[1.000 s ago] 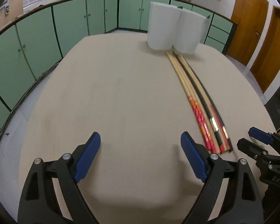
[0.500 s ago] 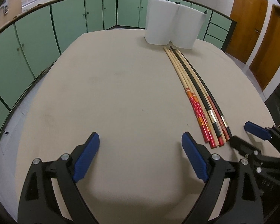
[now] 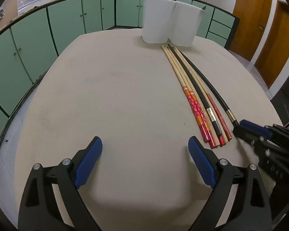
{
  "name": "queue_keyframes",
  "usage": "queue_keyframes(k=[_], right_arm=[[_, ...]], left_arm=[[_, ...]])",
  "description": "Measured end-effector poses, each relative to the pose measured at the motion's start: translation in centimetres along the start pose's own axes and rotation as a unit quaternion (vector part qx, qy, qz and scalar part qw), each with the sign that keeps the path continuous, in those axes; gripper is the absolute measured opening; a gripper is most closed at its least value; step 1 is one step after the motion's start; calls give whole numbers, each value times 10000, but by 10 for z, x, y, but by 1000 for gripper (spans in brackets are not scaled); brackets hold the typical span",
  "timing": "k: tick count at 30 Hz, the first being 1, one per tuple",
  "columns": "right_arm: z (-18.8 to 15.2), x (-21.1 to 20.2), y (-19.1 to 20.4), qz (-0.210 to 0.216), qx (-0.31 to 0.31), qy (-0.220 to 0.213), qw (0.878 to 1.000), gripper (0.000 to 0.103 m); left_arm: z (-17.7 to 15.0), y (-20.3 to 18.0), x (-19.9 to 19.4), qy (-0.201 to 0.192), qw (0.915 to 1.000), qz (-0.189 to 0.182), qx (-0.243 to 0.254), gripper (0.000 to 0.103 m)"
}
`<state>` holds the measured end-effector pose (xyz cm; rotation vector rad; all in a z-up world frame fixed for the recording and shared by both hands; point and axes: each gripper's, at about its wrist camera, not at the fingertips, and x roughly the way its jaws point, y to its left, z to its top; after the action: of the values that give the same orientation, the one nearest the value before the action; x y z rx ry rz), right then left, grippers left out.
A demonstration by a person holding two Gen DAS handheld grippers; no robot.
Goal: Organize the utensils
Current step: 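Grasp a black chopstick with the right gripper, then grasp a red-patterned wooden chopstick with the left gripper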
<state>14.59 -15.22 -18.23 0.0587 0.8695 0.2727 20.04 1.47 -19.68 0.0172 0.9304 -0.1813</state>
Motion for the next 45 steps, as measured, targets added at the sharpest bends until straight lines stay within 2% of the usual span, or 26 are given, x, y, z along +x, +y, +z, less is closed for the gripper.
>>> queue_keyframes(k=[3,7,12,16,26,29,31,34,42,44,45], right_arm=[[1,0,-6,138,111,1,9998,7],[1,-4,-19,-130,218,-56,9997,7],[2,-5,-38,-261,379,-68,9989,7],[1,-4,-40,-231,404,-94,9989,7],[1,-4,-44,-129,508,-86,9986,7],[0,-4,-44,-121,516,-80,9986,7],[1,-4,-44,-122,516,-79,9986,7],[1,-4,-44,-123,514,-79,9986,7],[1,-3,-39,-136,382,-60,9992,9],[2,-2,-40,-98,392,-54,9992,9],[2,-1,-41,-69,407,-52,9991,9]], left_arm=[[-1,-1,0,27,10000,-17,23,89],[-1,-9,0,65,9999,-110,91,89],[-2,-25,2,87,9995,-214,233,89],[-4,-36,6,81,9993,-10,362,89],[0,-38,10,37,9996,69,254,88],[-3,-32,6,-39,9999,105,132,76],[-3,-26,4,-65,9998,147,91,63],[-3,-16,1,-53,9995,283,88,62],[-1,-19,2,-91,9998,188,39,63],[0,-21,4,-122,9998,173,39,60],[1,-20,4,-143,9998,157,28,52]])
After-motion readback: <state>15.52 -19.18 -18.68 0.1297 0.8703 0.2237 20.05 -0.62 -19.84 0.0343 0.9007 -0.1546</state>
